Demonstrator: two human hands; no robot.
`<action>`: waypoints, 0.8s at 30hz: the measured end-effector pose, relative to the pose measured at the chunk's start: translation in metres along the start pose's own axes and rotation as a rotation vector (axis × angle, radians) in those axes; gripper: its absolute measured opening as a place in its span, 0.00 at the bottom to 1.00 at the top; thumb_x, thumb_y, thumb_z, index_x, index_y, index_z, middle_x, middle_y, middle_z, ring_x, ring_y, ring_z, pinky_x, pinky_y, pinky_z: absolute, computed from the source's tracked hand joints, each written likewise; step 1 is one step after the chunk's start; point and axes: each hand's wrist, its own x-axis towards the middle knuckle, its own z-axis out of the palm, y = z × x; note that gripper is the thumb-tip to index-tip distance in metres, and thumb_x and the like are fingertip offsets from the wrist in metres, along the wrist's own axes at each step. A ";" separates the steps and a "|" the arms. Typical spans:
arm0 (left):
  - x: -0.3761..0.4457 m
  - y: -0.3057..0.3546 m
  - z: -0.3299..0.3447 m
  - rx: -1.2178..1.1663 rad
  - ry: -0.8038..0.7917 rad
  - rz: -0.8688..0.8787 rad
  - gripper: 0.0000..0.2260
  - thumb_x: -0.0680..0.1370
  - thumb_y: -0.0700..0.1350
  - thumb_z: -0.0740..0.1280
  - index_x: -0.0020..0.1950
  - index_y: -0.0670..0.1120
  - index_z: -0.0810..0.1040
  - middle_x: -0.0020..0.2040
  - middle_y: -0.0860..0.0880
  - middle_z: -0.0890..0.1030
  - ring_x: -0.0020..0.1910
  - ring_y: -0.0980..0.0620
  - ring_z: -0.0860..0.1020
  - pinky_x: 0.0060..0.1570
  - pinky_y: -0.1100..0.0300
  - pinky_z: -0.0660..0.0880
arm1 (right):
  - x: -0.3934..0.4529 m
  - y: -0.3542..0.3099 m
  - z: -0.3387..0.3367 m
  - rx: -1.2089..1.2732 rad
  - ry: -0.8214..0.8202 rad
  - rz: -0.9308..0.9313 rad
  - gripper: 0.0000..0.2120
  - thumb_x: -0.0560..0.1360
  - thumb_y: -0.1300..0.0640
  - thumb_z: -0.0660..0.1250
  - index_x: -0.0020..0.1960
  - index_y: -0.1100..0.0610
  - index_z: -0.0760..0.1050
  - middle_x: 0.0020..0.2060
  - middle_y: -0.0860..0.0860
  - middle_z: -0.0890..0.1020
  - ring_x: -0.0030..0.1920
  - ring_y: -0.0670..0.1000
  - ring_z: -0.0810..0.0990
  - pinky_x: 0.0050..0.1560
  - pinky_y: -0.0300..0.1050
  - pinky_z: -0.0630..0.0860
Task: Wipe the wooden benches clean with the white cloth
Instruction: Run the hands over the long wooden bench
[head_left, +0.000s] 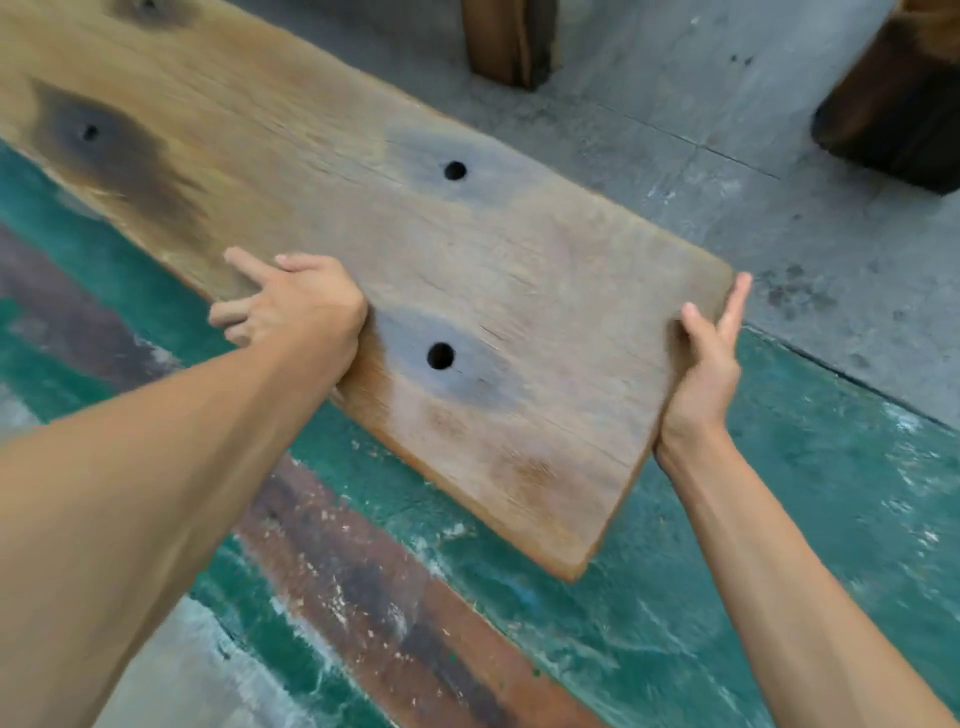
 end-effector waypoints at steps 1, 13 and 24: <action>-0.004 0.005 -0.004 0.006 -0.034 -0.005 0.30 0.77 0.56 0.47 0.80 0.55 0.58 0.74 0.31 0.60 0.63 0.32 0.68 0.67 0.42 0.56 | 0.002 0.004 -0.008 -0.026 -0.017 -0.042 0.38 0.78 0.61 0.62 0.83 0.48 0.51 0.70 0.42 0.74 0.67 0.42 0.78 0.65 0.38 0.75; -0.001 -0.021 -0.030 0.049 -0.291 0.193 0.34 0.79 0.62 0.49 0.82 0.51 0.45 0.76 0.23 0.48 0.75 0.26 0.57 0.73 0.39 0.57 | 0.029 0.031 -0.022 0.049 -0.171 -0.255 0.36 0.73 0.62 0.63 0.80 0.51 0.60 0.75 0.49 0.73 0.70 0.48 0.77 0.75 0.49 0.70; -0.018 -0.052 -0.043 -0.287 -0.394 0.310 0.30 0.80 0.63 0.54 0.81 0.63 0.52 0.82 0.40 0.39 0.76 0.34 0.64 0.74 0.47 0.61 | 0.036 0.013 -0.010 -0.037 -0.089 -0.162 0.44 0.63 0.52 0.65 0.80 0.44 0.62 0.60 0.45 0.78 0.56 0.46 0.79 0.69 0.48 0.73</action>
